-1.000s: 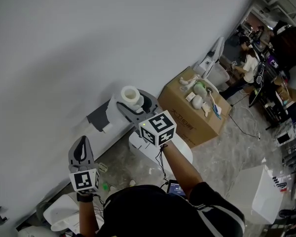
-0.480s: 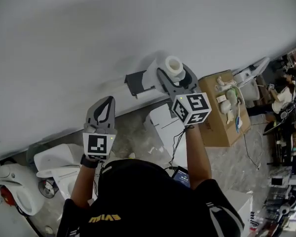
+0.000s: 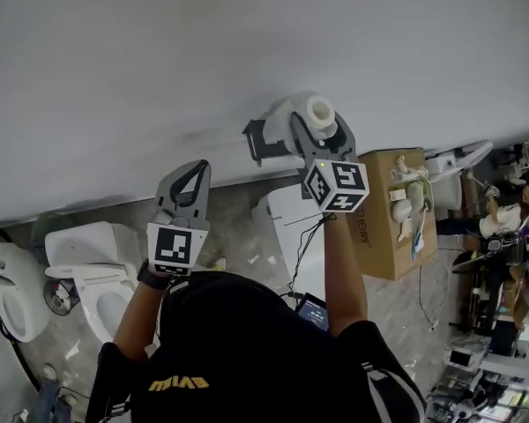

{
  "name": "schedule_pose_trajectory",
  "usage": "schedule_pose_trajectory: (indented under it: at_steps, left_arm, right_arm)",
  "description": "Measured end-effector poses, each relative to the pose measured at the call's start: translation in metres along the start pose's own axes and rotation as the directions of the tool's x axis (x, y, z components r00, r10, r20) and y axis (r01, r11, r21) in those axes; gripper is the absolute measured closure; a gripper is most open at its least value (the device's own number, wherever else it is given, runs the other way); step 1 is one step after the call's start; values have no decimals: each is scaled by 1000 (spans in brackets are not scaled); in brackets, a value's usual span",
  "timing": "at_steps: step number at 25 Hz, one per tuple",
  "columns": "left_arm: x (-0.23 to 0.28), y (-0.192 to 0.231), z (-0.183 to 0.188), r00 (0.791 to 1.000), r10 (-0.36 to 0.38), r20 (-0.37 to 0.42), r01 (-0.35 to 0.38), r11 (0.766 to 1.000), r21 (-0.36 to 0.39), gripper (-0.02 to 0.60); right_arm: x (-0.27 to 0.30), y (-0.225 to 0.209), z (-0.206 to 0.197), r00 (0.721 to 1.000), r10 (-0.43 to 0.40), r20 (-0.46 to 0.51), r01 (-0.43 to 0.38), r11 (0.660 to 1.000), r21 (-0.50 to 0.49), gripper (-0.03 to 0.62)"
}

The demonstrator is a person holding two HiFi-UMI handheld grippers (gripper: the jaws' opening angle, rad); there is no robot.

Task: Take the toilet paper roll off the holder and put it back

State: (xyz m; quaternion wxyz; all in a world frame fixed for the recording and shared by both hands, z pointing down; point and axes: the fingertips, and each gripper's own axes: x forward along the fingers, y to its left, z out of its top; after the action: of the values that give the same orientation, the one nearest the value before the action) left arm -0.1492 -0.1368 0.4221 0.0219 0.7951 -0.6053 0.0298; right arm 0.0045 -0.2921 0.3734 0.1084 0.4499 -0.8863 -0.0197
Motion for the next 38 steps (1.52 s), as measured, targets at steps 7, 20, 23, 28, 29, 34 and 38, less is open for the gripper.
schedule_pose_trajectory:
  at_steps: [7,20,23,28,29,34,38]
  left_arm:
    - [-11,5,-7,999,38,-23,-38,999,-13,571]
    - [-23,5,-19,997,60,-53,-61,998,-25,571]
    - [-23,1,-22,997,53,-58,-54,998,-26,571]
    - [-21,-8,-22,998,35,-56,-36,999,-23,571]
    - [-21,-10,-22,998,32,-56,-34,999,-22,571]
    - [-21,-15,-23,998,21,-60,-22,1000,-18,571]
    - [-21,-18,-23,998,16,-61,-17,1000,-16,571]
  right_arm:
    - [14,6,-24,1000,2,-24,-3,1000,-16,299]
    - [22,-3,-64,997,-66,29,65,997,45,301]
    - [23,-2,-65,998,-62,32,60,997,43,301]
    - [22,-1,-66,997,-64,37,62,997,37,301]
    - [22,-1,-67,997,-64,37,62,997,37,301]
    - [22,-1,-67,997,-66,41,65,997,38,301]
    - [22,-1,-67,997,-69,39,68,997,36,301]
